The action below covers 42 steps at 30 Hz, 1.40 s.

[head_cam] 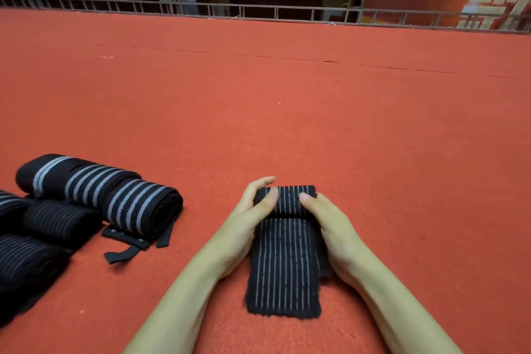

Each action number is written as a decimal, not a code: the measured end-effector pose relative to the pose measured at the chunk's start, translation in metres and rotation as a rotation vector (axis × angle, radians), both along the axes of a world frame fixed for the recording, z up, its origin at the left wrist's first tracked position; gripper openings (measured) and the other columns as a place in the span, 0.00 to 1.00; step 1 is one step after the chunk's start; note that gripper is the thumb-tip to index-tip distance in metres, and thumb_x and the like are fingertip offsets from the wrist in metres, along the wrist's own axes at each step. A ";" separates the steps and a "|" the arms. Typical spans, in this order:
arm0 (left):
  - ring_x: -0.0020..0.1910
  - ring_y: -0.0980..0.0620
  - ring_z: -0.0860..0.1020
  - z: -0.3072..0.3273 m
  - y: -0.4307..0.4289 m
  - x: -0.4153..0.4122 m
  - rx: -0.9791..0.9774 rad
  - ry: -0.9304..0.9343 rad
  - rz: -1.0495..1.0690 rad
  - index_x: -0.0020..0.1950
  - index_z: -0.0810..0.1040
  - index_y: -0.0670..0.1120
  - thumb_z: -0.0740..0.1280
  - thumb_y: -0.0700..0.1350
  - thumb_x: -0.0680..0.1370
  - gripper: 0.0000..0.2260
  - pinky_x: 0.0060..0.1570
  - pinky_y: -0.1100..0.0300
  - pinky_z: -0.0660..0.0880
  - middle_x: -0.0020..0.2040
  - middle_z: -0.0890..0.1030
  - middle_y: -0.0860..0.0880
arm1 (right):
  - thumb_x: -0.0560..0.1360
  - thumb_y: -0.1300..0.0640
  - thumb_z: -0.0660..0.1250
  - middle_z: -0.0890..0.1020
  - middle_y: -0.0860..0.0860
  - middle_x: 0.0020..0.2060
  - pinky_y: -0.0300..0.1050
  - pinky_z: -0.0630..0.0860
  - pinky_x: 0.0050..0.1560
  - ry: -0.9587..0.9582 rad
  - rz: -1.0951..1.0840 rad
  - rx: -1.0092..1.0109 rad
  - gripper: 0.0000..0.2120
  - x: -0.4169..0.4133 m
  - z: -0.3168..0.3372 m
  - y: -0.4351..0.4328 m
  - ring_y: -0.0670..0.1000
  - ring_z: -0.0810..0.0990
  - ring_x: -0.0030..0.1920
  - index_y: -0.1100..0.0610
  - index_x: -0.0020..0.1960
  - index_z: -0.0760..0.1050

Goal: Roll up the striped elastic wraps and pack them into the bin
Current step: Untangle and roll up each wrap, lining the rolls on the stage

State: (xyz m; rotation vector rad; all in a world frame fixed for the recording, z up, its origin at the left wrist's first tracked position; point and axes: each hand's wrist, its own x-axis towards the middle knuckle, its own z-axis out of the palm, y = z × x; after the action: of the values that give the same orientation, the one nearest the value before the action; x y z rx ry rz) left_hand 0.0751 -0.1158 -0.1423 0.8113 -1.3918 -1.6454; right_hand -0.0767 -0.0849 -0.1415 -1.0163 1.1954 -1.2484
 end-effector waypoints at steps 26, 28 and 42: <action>0.48 0.56 0.79 0.002 -0.008 0.009 -0.236 -0.002 0.315 0.55 0.78 0.50 0.71 0.41 0.75 0.10 0.46 0.65 0.75 0.49 0.82 0.50 | 0.75 0.61 0.70 0.84 0.54 0.51 0.42 0.78 0.52 0.130 0.231 -0.128 0.17 0.002 -0.001 0.005 0.51 0.83 0.52 0.58 0.62 0.72; 0.49 0.53 0.79 0.002 -0.009 0.009 -0.229 0.043 0.279 0.51 0.79 0.51 0.73 0.42 0.71 0.11 0.49 0.60 0.76 0.49 0.82 0.50 | 0.72 0.50 0.70 0.84 0.51 0.49 0.41 0.77 0.50 0.134 0.102 -0.195 0.17 0.002 0.001 0.003 0.48 0.83 0.50 0.57 0.57 0.76; 0.49 0.50 0.79 0.007 -0.001 0.004 -0.107 -0.003 0.134 0.56 0.81 0.49 0.72 0.48 0.73 0.12 0.47 0.54 0.77 0.54 0.82 0.45 | 0.68 0.52 0.69 0.83 0.54 0.46 0.43 0.77 0.49 -0.101 -0.020 -0.163 0.18 0.000 0.000 -0.002 0.49 0.81 0.47 0.60 0.55 0.77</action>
State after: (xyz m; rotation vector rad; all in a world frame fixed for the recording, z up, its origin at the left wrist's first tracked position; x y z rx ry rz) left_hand 0.0790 -0.1169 -0.1354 0.8271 -1.3839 -1.4560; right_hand -0.0770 -0.0870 -0.1416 -1.0487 1.0411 -1.4144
